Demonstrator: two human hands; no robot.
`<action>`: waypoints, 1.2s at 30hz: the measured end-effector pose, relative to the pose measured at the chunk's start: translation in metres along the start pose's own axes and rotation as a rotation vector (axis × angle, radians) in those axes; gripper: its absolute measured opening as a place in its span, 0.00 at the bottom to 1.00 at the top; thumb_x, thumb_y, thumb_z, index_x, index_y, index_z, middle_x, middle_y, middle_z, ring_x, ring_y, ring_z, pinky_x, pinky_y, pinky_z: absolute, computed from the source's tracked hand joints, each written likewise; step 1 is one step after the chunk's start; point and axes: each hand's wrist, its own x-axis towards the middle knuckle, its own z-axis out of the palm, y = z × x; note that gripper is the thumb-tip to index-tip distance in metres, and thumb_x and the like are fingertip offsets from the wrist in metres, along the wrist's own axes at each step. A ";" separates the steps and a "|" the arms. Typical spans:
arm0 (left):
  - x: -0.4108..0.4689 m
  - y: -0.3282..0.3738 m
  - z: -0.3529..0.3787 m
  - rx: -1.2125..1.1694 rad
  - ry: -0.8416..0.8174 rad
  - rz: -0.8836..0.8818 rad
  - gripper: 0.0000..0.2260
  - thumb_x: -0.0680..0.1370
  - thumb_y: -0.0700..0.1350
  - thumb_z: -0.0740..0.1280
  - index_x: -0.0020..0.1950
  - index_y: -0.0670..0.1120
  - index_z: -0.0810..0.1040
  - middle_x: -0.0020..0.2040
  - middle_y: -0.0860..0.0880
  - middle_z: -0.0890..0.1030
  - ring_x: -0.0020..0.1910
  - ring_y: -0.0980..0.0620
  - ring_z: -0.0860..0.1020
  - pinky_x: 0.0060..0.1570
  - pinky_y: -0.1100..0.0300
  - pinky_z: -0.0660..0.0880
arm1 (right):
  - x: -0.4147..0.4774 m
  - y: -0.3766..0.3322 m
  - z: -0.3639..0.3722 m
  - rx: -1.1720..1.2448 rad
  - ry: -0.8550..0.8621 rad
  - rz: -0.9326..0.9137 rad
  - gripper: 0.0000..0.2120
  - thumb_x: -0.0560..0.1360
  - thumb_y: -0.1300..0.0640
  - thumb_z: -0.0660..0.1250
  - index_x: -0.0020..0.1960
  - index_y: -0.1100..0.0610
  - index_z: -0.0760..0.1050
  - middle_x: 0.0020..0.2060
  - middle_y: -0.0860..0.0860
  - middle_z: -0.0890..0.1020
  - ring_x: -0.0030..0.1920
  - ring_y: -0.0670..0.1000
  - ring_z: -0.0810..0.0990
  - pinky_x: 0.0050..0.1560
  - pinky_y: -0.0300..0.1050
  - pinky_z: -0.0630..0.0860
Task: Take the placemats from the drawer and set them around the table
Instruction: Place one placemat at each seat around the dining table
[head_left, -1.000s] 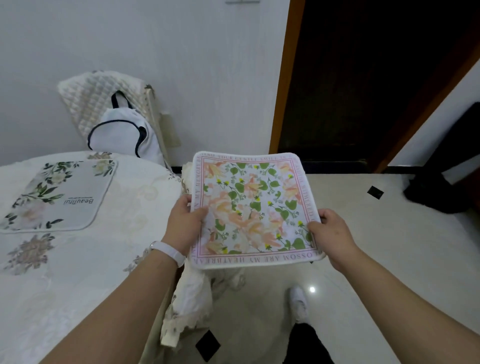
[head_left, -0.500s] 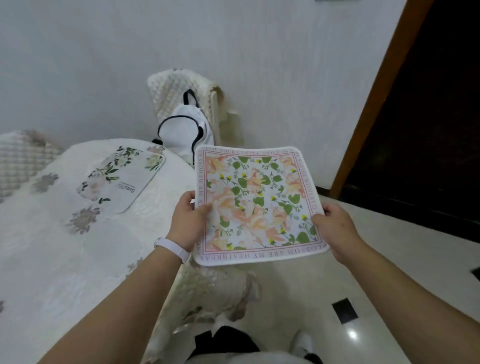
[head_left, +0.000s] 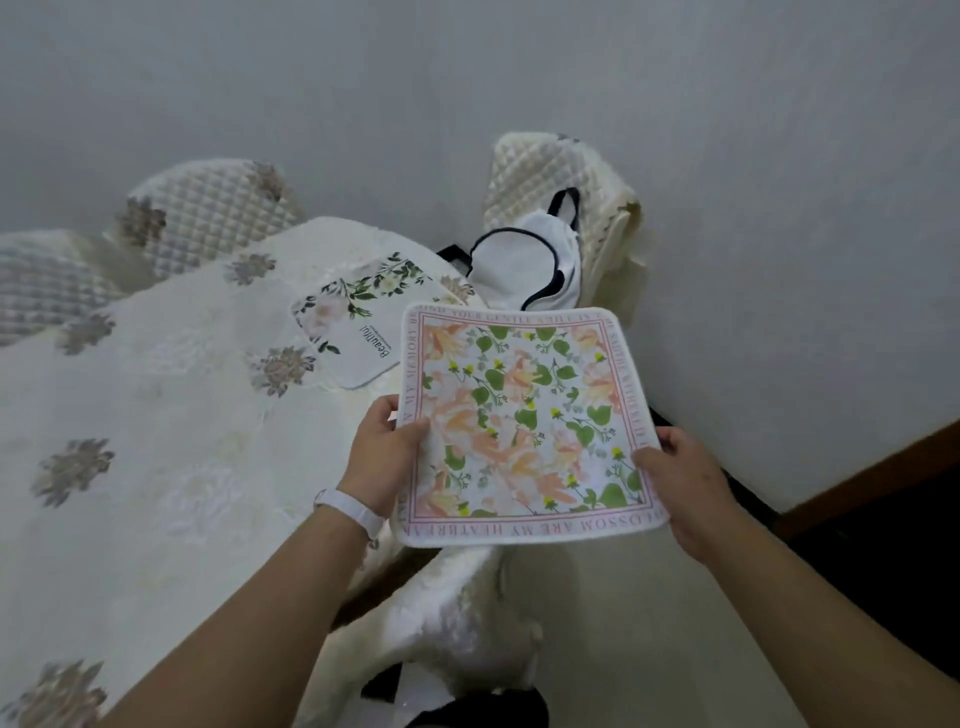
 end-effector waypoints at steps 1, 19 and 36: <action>0.009 0.000 -0.003 -0.017 0.013 -0.011 0.06 0.79 0.35 0.64 0.52 0.45 0.73 0.45 0.44 0.83 0.36 0.49 0.84 0.33 0.55 0.79 | 0.009 -0.007 0.007 -0.012 -0.008 -0.002 0.07 0.78 0.64 0.63 0.48 0.53 0.76 0.44 0.51 0.85 0.39 0.52 0.86 0.37 0.51 0.82; 0.058 -0.063 -0.124 -0.188 0.488 -0.206 0.06 0.79 0.38 0.64 0.53 0.47 0.74 0.51 0.41 0.83 0.44 0.41 0.84 0.43 0.43 0.81 | 0.104 -0.064 0.199 -0.369 -0.463 -0.073 0.06 0.77 0.63 0.63 0.50 0.54 0.76 0.47 0.51 0.83 0.45 0.53 0.83 0.39 0.47 0.79; 0.002 -0.114 -0.180 0.076 0.768 -0.417 0.03 0.79 0.42 0.65 0.50 0.50 0.75 0.47 0.47 0.82 0.41 0.48 0.81 0.35 0.57 0.74 | 0.100 -0.004 0.290 -0.773 -0.942 0.001 0.07 0.78 0.64 0.62 0.49 0.54 0.75 0.45 0.48 0.82 0.42 0.45 0.82 0.37 0.40 0.77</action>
